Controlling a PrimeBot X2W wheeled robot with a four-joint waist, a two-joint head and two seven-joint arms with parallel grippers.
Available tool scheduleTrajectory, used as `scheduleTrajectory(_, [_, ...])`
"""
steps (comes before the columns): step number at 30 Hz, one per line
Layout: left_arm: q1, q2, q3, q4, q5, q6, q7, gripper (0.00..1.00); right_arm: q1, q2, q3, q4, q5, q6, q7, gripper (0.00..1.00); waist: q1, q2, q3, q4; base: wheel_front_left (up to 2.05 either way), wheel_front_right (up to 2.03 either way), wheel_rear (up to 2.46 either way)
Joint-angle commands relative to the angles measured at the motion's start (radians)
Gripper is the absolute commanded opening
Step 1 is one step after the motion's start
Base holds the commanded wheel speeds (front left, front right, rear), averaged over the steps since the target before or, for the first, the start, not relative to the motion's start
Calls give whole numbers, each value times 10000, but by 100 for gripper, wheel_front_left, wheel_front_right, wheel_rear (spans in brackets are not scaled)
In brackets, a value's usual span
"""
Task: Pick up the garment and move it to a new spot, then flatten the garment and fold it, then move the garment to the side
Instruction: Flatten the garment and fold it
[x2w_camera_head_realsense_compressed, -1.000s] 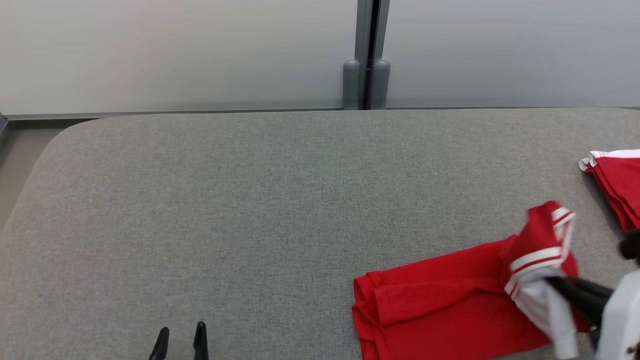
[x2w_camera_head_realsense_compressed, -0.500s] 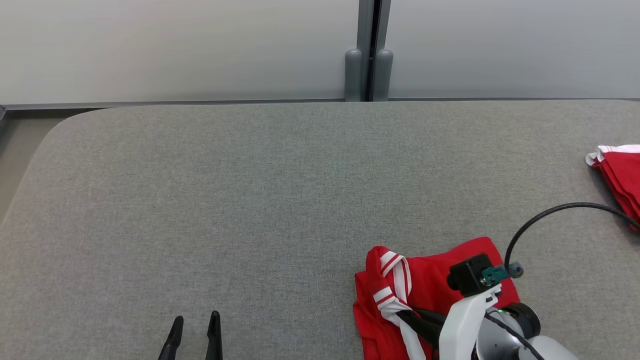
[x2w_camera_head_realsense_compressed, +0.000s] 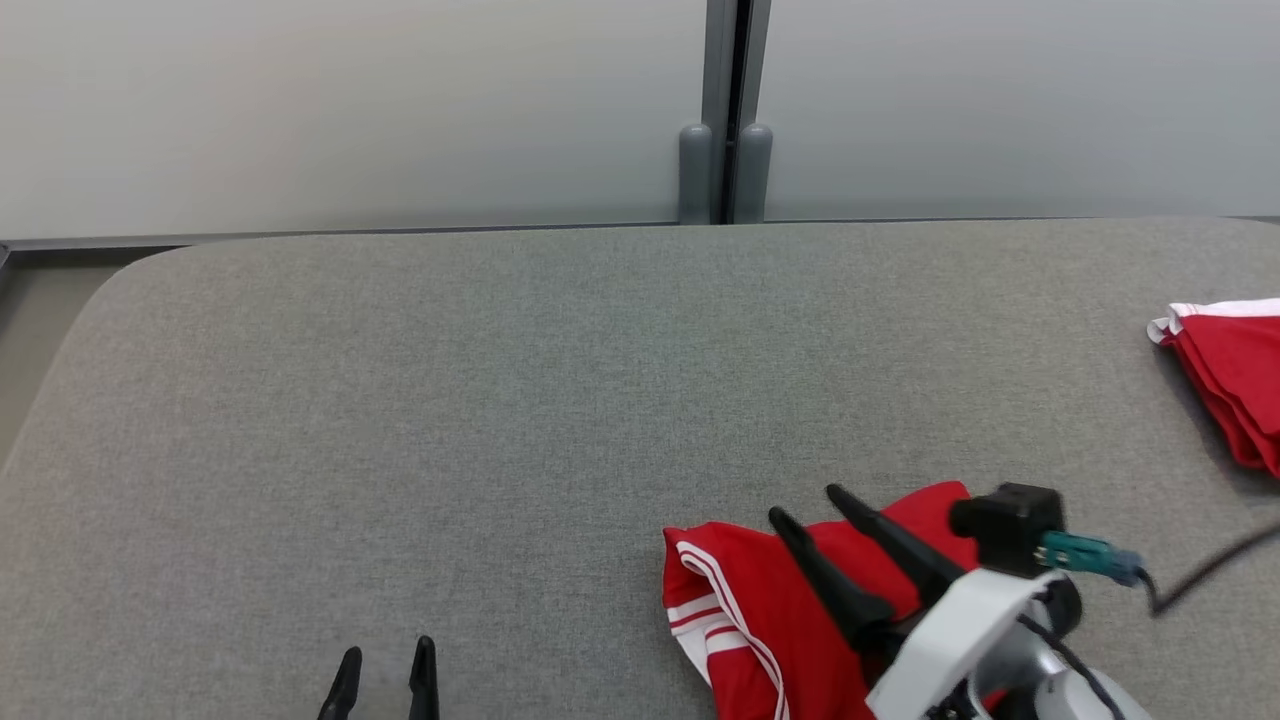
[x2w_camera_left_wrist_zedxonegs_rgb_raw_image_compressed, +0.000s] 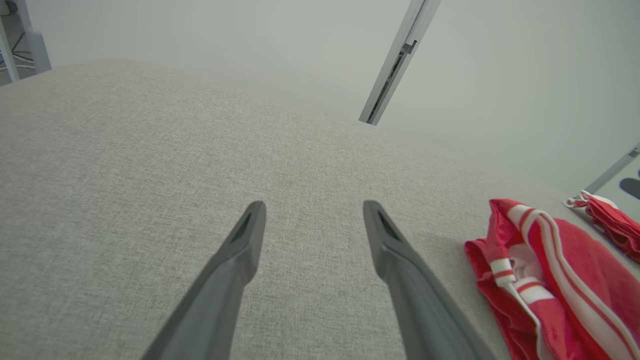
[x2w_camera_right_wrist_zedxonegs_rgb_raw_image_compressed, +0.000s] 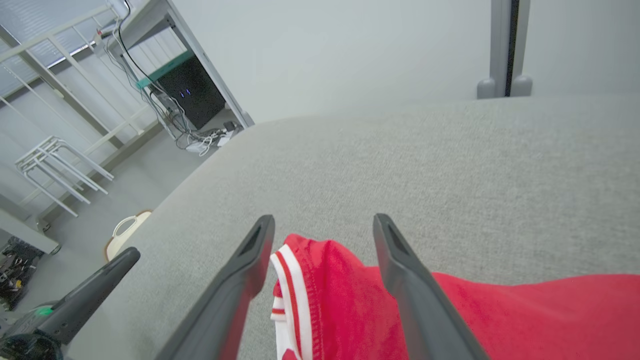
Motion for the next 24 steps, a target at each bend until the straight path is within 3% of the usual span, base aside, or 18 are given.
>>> scheduleTrajectory(1, [130, 39, 118, -98, 93, 67, -42, 100, 459, -153, -530, -424, -226, 1, -803, 100, 0, 0, -238, -122, 0, 0, 0])
scheduleTrajectory(6, [465, 36, 398, -245, 228, 14, -42, 100, 1695, -638, -2270, -930, -1422, 1, -2663, 100, 0, 0, -664, -431, 0, 0, 0])
scheduleTrajectory(8, [482, 37, 490, -280, 295, -39, -42, 100, 2150, -1042, -2882, -702, -2333, 1, -3206, 100, 0, 0, -760, -488, 0, 0, 0])
scheduleTrajectory(13, [378, 37, 778, -277, 397, -181, -42, 100, 3071, -1283, -4130, 295, -3595, 1, -4480, 100, 0, 0, -975, -533, 0, 0, 0])
scheduleTrajectory(20, [203, 37, 974, -109, 435, -303, -42, 100, 3589, -794, -5288, 1310, -4178, 1, -4833, 100, 0, 0, -1174, -484, 0, 0, 0])
scheduleTrajectory(24, [199, 37, 1033, -161, 440, -342, -42, 100, 3400, -416, -4989, 954, -4375, 2, -4831, 100, 0, 0, -1145, -455, 0, 0, 0])
